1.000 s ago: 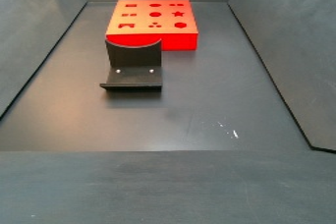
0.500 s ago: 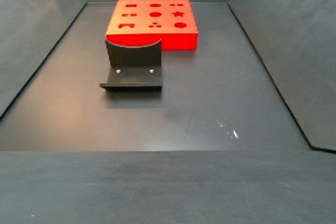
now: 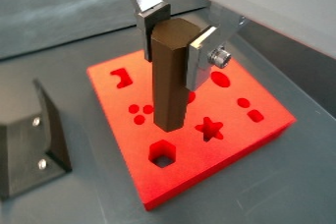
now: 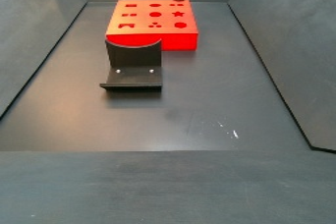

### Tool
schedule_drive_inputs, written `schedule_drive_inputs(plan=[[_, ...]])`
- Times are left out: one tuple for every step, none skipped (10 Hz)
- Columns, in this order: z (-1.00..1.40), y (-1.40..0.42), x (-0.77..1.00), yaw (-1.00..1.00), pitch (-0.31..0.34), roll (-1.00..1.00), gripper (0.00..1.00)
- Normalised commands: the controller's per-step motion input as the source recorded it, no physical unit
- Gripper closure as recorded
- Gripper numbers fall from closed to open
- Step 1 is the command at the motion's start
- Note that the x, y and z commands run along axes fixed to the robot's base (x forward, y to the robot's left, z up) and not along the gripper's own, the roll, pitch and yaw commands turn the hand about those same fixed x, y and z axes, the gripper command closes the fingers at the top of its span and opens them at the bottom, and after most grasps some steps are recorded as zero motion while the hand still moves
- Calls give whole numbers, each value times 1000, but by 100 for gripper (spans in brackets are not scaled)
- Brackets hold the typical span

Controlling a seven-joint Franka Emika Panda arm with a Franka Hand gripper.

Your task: Insert the hexagon object.

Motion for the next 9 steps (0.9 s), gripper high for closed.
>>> schedule_drive_inputs(plan=[[-377,229,23,586,-79,-83,100],[-263,317,94,229,0,0,100],[-114,120,26,43,27,0,100],[-77,0,-26,0,-60,0,100],[-226,0,0,26,-91,49,100],[-406,0,0,26,-189,74,100],[-477,0,0,23,-233,69,100],[-389,0,0,14,-223,26,100],[-351,0,0,9,-221,34,100]])
